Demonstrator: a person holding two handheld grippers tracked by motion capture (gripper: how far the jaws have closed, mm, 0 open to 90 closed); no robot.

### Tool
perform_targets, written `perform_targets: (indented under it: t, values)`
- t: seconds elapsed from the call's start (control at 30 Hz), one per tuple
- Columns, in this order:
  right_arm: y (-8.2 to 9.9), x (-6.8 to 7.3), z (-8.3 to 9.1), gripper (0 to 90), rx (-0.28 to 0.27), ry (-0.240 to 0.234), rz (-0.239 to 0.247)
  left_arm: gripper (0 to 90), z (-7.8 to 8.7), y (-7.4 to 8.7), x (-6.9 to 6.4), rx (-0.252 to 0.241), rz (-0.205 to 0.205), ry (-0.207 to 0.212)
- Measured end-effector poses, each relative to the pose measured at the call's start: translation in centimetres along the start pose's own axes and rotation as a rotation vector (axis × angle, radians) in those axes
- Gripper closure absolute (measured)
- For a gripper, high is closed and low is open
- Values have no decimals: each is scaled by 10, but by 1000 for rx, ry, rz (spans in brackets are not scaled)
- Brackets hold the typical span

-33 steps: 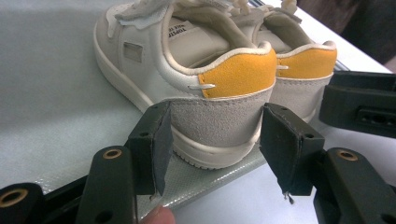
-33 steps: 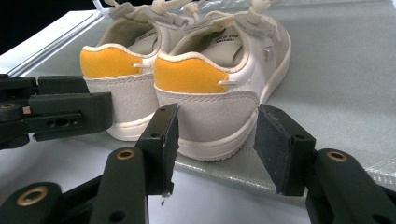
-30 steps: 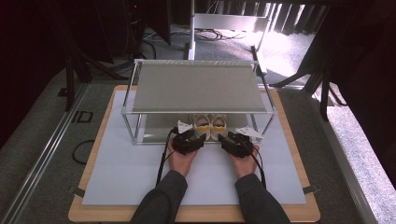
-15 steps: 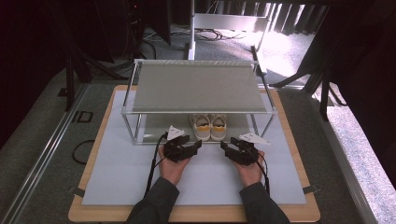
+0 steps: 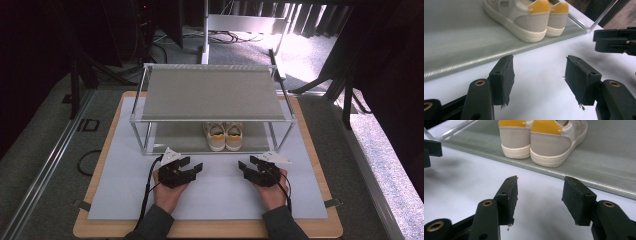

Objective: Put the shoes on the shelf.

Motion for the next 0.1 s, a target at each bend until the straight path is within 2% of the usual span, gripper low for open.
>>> perform_targets:
  t: [0.1]
  values:
    - [1,-4,2,451,0,4,-4,397,2,2,4,-2,-10,-22]
Point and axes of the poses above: each handheld gripper's, and its own axes: z roughly backward along the jaws, y roughly out of its underside, x roughly to its left, the point moved 7 cm from there along -z, roughly forward along the jaws, and after that the axes turned 11 degrees about z, right-handed, at the moved point
